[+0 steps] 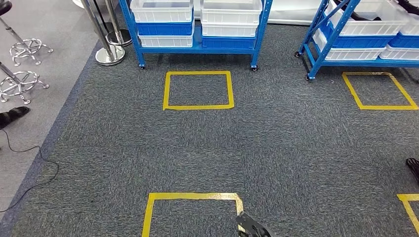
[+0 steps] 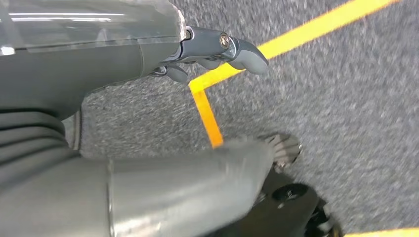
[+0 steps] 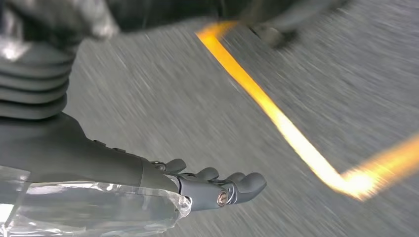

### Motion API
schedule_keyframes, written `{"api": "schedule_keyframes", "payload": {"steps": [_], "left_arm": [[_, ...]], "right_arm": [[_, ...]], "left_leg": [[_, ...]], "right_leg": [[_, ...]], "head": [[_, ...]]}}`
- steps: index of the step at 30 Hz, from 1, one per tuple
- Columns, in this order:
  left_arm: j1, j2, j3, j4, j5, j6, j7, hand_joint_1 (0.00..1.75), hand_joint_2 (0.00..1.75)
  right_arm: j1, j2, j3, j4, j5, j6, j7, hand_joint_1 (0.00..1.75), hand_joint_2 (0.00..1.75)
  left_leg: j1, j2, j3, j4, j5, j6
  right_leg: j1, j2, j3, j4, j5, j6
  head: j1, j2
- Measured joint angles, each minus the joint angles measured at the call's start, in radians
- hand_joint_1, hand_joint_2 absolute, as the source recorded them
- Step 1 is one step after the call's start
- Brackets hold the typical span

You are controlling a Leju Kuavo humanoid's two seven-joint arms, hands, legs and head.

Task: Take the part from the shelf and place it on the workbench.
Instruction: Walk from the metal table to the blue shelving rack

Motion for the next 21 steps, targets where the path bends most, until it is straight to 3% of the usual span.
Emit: {"api": "schedule_keyframes", "payload": {"steps": [1, 2, 5, 7, 9, 10, 11, 13, 14, 15, 16, 17, 19, 21], "left_arm": [[0.003, -0.002, 0.005, 0.001, 0.001, 0.001, -0.002, 0.0, 1.75], [0.007, -0.003, 0.009, 0.002, 0.003, 0.002, -0.004, 0.0, 1.75], [0.016, -0.006, 0.019, 0.005, 0.006, 0.003, -0.01, 0.0, 1.75], [0.019, -0.006, 0.021, 0.006, 0.01, 0.007, -0.011, 0.0, 1.75], [0.027, -0.005, 0.011, 0.003, 0.031, 0.014, -0.002, 0.0, 1.75], [0.034, -0.005, 0.003, 0.001, 0.049, 0.017, 0.006, 0.0, 1.31], [0.041, -0.005, -0.007, -0.001, 0.069, 0.02, 0.016, 0.0, 0.87], [0.06, -0.004, -0.026, -0.002, 0.112, 0.025, 0.036, 0.0, 0.0], [0.071, -0.004, -0.037, -0.002, 0.135, 0.027, 0.046, 0.0, 0.0], [0.083, -0.003, -0.047, -0.002, 0.157, 0.029, 0.056, 0.0, 0.0], [0.098, -0.003, -0.059, -0.001, 0.18, 0.031, 0.066, 0.0, 0.0], [0.114, -0.003, -0.069, 0.001, 0.201, 0.033, 0.076, 0.0, 0.0], [0.144, -0.001, -0.092, 0.007, 0.242, 0.038, 0.095, 0.0, 0.0], [0.17, 0.002, -0.116, 0.012, 0.283, 0.043, 0.113, 0.0, 0.0]], "right_arm": [[0.021, -0.002, -0.022, 0.014, -0.009, -0.005, 0.001, 0.0, 1.75], [0.039, -0.002, -0.041, 0.025, -0.016, -0.01, -0.001, 0.0, 1.75], [0.073, -0.004, -0.078, 0.05, -0.025, -0.027, -0.016, 0.0, 1.75], [0.093, -0.004, -0.092, 0.063, -0.026, -0.034, -0.018, 0.0, 1.75], [0.121, -0.005, -0.104, 0.068, -0.038, -0.034, -0.014, 0.0, 1.75], [0.133, -0.006, -0.11, 0.069, -0.051, -0.032, -0.013, 0.0, 1.75], [0.142, -0.007, -0.115, 0.068, -0.068, -0.029, -0.013, 0.0, 1.31], [0.153, -0.009, -0.123, 0.063, -0.102, -0.021, -0.015, 0.0, 0.44], [0.157, -0.011, -0.127, 0.058, -0.119, -0.017, -0.016, 0.0, 0.0], [0.161, -0.013, -0.131, 0.05, -0.136, -0.012, -0.015, 0.0, 0.0], [0.165, -0.015, -0.133, 0.04, -0.154, -0.007, -0.016, 0.0, 0.0], [0.167, -0.017, -0.135, 0.027, -0.17, -0.003, -0.016, 0.0, 0.0], [0.167, -0.019, -0.137, -0.005, -0.204, 0.005, -0.018, 0.0, 0.0], [0.168, -0.02, -0.141, -0.035, -0.237, 0.014, -0.02, 0.0, 0.0]], "left_leg": [[0.0, -0.003, 0.0, 0.001, -0.001, 0.0], [0.0, -0.006, 0.001, 0.003, -0.003, -0.001], [-0.001, -0.01, 0.001, 0.015, -0.013, -0.01], [-0.004, -0.011, 0.001, 0.021, -0.019, -0.02], [-0.004, -0.012, 0.003, 0.021, -0.023, -0.031], [-0.003, -0.011, 0.003, 0.028, -0.03, -0.037], [-0.001, -0.009, -0.004, 0.049, -0.048, -0.042], [0.001, -0.005, -0.045, 0.148, -0.111, -0.048], [0.002, -0.004, -0.073, 0.213, -0.144, -0.05], [0.002, -0.003, -0.097, 0.267, -0.166, -0.052], [0.002, -0.003, -0.107, 0.291, -0.169, -0.052], [0.002, -0.002, -0.1, 0.281, -0.155, -0.05], [0.001, 0.001, -0.032, 0.156, -0.092, -0.042], [-0.005, 0.006, 0.03, 0.04, -0.054, -0.032]], "right_leg": [[0.0, 0.001, -0.012, 0.016, 0.006, 0.001], [-0.001, 0.002, -0.005, -0.008, 0.031, 0.001], [-0.004, 0.006, 0.08, -0.193, 0.121, -0.005], [-0.001, 0.009, 0.103, -0.242, 0.13, -0.012], [0.0, 0.007, 0.108, -0.244, 0.131, -0.024], [-0.001, 0.005, 0.111, -0.248, 0.133, -0.03], [-0.003, 0.003, 0.113, -0.251, 0.135, -0.037], [-0.003, 0.001, 0.115, -0.254, 0.136, -0.046], [-0.002, 0.0, 0.115, -0.253, 0.135, -0.048], [0.0, -0.002, 0.115, -0.253, 0.135, -0.049], [0.002, -0.004, 0.115, -0.253, 0.134, -0.05], [0.003, -0.005, 0.116, -0.253, 0.134, -0.05], [0.004, -0.005, 0.118, -0.253, 0.133, -0.048], [0.006, -0.006, 0.121, -0.252, 0.131, -0.041]], "head": [[0.0, 0.0], [0.0, 0.0], [0.0, 0.0], [0.0, 0.0], [0.0, 0.0], [0.0, 0.0], [0.0, 0.0], [0.0, 0.0], [-0.001, 0.0], [-0.001, 0.0], [-0.001, 0.0], [-0.001, 0.0], [-0.001, 0.0], [0.0, 0.0]]}}
